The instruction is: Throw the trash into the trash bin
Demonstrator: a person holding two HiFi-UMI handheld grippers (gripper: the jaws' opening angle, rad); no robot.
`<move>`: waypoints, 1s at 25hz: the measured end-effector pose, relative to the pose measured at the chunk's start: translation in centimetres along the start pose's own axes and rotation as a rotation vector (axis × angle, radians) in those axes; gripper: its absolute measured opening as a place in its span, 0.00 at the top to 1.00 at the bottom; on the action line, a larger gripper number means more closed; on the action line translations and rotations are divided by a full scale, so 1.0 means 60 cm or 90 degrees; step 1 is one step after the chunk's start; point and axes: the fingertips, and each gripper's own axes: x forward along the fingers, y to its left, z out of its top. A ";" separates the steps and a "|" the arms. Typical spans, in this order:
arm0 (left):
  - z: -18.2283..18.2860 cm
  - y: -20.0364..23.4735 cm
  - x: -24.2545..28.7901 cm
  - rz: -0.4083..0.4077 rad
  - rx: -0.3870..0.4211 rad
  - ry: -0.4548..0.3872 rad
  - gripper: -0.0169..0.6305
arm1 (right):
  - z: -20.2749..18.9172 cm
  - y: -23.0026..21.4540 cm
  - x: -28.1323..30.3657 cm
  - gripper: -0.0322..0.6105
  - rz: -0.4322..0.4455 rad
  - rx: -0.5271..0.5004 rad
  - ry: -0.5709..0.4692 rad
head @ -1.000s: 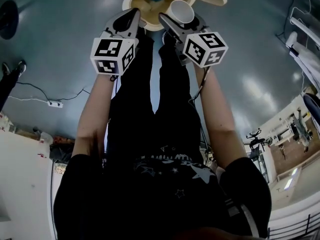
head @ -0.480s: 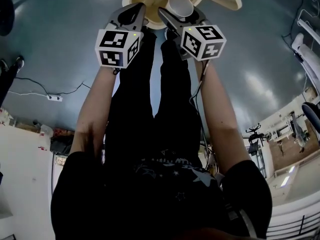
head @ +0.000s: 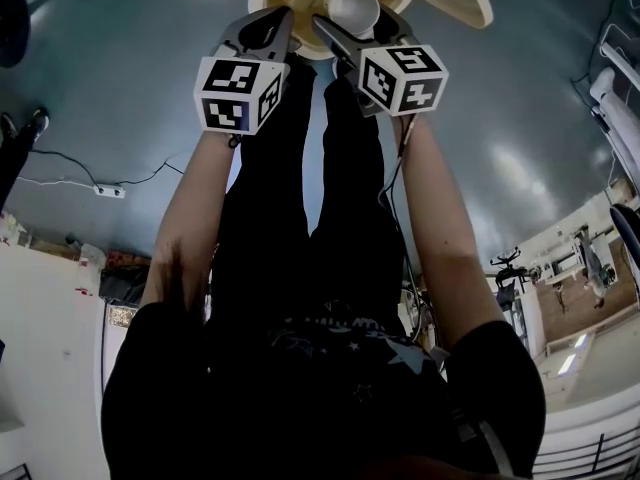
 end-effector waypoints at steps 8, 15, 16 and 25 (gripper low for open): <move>0.006 -0.017 -0.015 0.000 0.005 -0.010 0.96 | 0.008 0.008 -0.028 0.34 -0.003 -0.008 -0.013; 0.021 -0.046 -0.035 -0.002 0.016 -0.023 0.96 | 0.026 0.019 -0.067 0.34 -0.004 -0.009 -0.029; 0.025 -0.051 -0.039 -0.002 0.017 -0.027 0.96 | 0.030 0.022 -0.072 0.34 -0.003 -0.013 -0.029; 0.062 -0.100 -0.096 0.011 0.015 -0.060 0.96 | 0.078 0.066 -0.146 0.35 0.026 -0.032 -0.057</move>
